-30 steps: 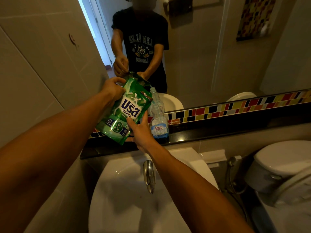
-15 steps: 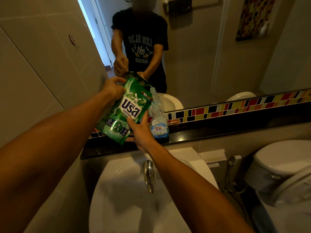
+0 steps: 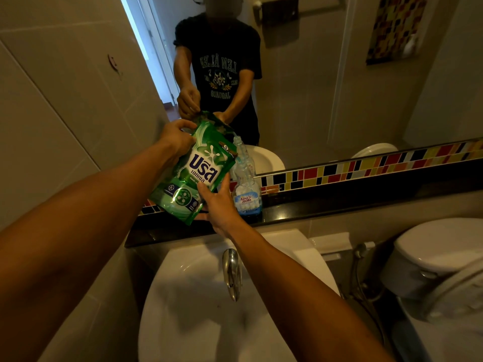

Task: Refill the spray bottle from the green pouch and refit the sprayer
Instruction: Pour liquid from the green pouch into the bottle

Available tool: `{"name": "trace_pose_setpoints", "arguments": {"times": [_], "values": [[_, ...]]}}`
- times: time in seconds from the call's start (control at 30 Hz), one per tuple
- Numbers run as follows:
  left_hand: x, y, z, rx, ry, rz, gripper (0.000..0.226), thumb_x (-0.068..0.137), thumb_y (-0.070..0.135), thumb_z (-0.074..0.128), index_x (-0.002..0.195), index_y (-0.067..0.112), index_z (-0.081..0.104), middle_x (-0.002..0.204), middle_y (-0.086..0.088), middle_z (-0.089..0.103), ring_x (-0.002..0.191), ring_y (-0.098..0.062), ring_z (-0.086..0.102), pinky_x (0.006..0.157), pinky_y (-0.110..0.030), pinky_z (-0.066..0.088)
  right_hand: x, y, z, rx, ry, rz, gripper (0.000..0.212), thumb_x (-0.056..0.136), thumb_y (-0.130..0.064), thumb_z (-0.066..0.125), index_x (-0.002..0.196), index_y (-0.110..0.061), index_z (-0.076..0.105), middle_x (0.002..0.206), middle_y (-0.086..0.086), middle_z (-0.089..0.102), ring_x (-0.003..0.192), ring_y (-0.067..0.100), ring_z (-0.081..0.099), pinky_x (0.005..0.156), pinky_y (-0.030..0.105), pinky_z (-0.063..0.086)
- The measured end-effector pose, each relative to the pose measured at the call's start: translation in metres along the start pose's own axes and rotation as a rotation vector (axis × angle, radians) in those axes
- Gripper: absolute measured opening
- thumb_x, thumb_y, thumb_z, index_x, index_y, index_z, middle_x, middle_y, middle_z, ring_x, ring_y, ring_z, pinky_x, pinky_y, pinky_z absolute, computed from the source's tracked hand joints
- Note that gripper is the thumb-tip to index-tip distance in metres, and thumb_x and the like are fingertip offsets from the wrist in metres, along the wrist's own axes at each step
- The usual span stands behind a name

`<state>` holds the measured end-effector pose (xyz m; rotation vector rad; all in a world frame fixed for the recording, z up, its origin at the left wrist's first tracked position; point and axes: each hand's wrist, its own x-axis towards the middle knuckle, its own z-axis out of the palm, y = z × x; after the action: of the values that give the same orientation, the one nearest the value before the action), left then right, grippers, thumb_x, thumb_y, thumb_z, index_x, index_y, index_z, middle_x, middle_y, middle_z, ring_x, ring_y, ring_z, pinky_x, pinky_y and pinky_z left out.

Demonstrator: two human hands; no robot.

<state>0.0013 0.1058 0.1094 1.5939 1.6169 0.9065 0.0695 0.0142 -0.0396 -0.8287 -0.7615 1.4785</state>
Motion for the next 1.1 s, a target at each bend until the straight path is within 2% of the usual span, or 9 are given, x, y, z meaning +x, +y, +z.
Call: {"name": "trace_pose_setpoints", "arguments": {"times": [0.2,0.37,0.5,0.63,0.73,0.8,0.93,1.1], "values": [[-0.001,0.000,0.000,-0.003,-0.006,0.009,0.042,0.093,-0.003,0.058,0.130,0.016,0.056,0.120,-0.017,0.061,0.090,-0.031,0.069,0.073,-0.039,0.060,-0.001,-0.001,0.000,0.001,0.003,0.002,0.078,0.104,-0.021,0.061,0.157,-0.053,0.013,0.149,0.004,0.056,0.124,0.032,0.065,0.078,0.056,0.064],[0.000,-0.004,0.001,-0.015,0.007,0.009,0.040,0.093,-0.004,0.058,0.128,0.015,0.056,0.118,-0.016,0.060,0.096,-0.035,0.068,0.083,-0.047,0.060,-0.001,0.000,-0.002,-0.021,0.005,0.004,0.075,0.104,-0.020,0.061,0.156,-0.052,0.017,0.142,-0.003,0.059,0.119,0.026,0.067,0.084,0.064,0.061],[0.004,-0.014,0.004,-0.053,0.021,0.024,0.038,0.092,-0.006,0.057,0.122,0.016,0.058,0.118,-0.016,0.060,0.100,-0.037,0.067,0.088,-0.049,0.058,-0.001,0.002,-0.008,-0.045,0.003,0.003,0.077,0.104,-0.019,0.061,0.156,-0.054,0.016,0.140,-0.006,0.059,0.116,0.023,0.067,0.083,0.063,0.061],[0.007,-0.028,0.006,-0.081,0.012,0.020,0.037,0.092,-0.004,0.057,0.122,0.019,0.058,0.118,-0.018,0.062,0.092,-0.032,0.069,0.083,-0.046,0.060,-0.001,0.006,-0.016,-0.082,0.012,0.002,0.081,0.103,-0.016,0.061,0.158,-0.052,0.014,0.135,-0.009,0.061,0.116,0.023,0.067,0.082,0.060,0.062],[0.006,-0.040,0.010,-0.116,0.032,0.021,0.038,0.091,-0.004,0.059,0.122,0.018,0.059,0.113,-0.016,0.064,0.078,-0.021,0.067,0.065,-0.033,0.059,0.000,0.009,-0.025,-0.176,0.039,-0.021,0.088,0.102,-0.015,0.063,0.161,-0.049,0.008,0.148,0.002,0.057,0.127,0.029,0.062,0.096,0.063,0.057],[0.005,-0.048,0.014,-0.136,0.057,0.014,0.040,0.090,-0.006,0.060,0.124,0.015,0.059,0.114,-0.017,0.064,0.078,-0.020,0.064,0.057,-0.025,0.052,0.001,0.012,-0.032,-0.228,0.050,-0.035,0.093,0.101,-0.016,0.064,0.163,-0.047,0.002,0.153,0.007,0.053,0.134,0.032,0.057,0.103,0.064,0.052],[0.000,-0.066,0.023,-0.234,0.063,-0.066,0.040,0.090,-0.003,0.060,0.126,0.014,0.058,0.118,-0.015,0.064,0.093,-0.027,0.067,0.070,-0.035,0.058,0.001,0.017,-0.046,-0.306,0.070,-0.021,0.099,0.101,-0.015,0.064,0.164,-0.046,-0.006,0.158,0.008,0.049,0.137,0.030,0.056,0.109,0.061,0.049],[-0.007,-0.094,0.032,-0.356,0.055,-0.122,0.026,0.093,0.002,0.057,0.116,0.014,0.065,0.103,-0.008,0.069,0.079,-0.017,0.067,0.058,-0.030,0.055,-0.002,0.023,-0.064,-0.407,0.045,-0.032,0.101,0.100,-0.014,0.064,0.163,-0.049,-0.006,0.154,0.000,0.051,0.135,0.025,0.056,0.109,0.056,0.050]]}}
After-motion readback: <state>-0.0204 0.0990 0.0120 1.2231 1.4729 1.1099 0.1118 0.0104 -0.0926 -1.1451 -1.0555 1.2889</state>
